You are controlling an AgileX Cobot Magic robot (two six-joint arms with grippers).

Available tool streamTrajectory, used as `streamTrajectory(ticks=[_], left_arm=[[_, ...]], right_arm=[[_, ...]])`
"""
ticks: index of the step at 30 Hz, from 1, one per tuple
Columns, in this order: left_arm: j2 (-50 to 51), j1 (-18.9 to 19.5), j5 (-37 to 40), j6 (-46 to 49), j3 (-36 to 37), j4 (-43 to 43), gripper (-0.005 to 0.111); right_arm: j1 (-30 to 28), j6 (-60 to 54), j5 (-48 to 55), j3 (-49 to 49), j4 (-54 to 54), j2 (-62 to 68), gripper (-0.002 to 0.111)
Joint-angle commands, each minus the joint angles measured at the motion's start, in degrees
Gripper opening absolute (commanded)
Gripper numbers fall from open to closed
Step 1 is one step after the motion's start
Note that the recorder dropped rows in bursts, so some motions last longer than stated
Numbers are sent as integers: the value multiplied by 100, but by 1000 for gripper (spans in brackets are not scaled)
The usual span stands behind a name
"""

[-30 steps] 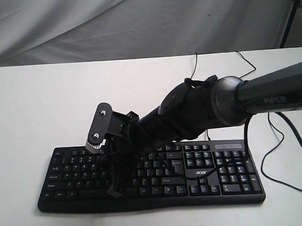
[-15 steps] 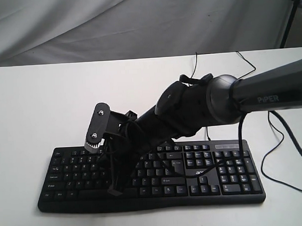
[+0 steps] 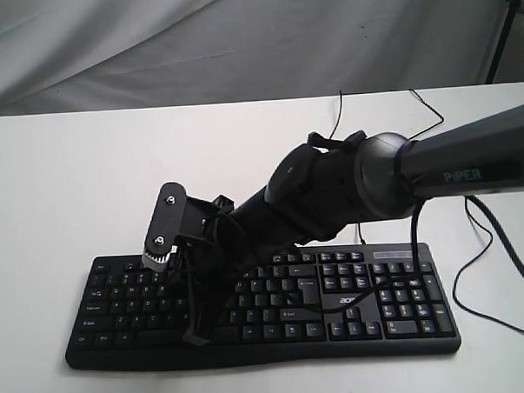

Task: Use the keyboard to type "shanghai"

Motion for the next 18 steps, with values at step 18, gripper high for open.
streamTrajectory(ticks=[18], left_arm=[[18,-22,-17,-16,29,-3,1]], right_arm=[[59,-158,13,-35,59,5,0]])
